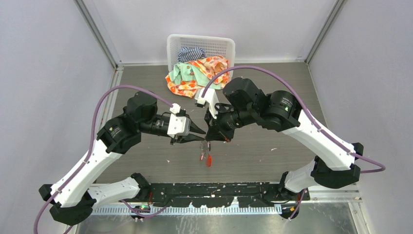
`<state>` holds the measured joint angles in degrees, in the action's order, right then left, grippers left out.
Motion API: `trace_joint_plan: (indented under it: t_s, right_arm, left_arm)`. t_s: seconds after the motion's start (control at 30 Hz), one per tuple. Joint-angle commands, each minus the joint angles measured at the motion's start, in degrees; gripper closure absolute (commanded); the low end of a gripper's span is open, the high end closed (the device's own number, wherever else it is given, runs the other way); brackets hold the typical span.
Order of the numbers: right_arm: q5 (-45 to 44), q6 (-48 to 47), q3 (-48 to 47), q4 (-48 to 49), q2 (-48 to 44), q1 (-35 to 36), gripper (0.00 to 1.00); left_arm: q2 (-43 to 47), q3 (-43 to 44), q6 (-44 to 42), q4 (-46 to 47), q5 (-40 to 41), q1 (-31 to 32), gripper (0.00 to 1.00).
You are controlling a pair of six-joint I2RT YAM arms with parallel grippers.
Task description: Put the keys on the keyring
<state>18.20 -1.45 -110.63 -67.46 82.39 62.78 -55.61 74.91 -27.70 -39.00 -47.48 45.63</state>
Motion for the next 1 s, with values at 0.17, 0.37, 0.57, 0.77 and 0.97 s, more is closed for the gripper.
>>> trace_joint_plan:
  t_s: [0.17,0.37,0.57,0.77,0.97]
  right_arm:
    - [3.33,1.36,-3.50,0.94,0.91,0.02,0.99]
    - [4.68,1.40,-4.20,2.23,1.36,-0.01,0.99]
    - [5.08,3.31,-4.38,3.93,1.81,0.02,0.99]
    - [5.07,4.16,-3.69,5.82,0.74,-0.03,0.84]
    - [-6.45,5.15,4.90,13.59,-9.58,-0.09,0.57]
  left_arm:
    - [0.95,-1.46,-2.67,0.00,0.98,-0.36,0.80]
    - [1.16,-2.58,-1.38,1.01,0.24,-0.35,0.88]
    - [1.56,-3.61,1.50,2.85,-0.38,-0.36,0.91]
    - [1.80,-4.07,5.51,5.48,-0.48,-0.36,1.00]
    - [2.61,-4.90,19.62,12.45,-0.84,-1.73,1.00]
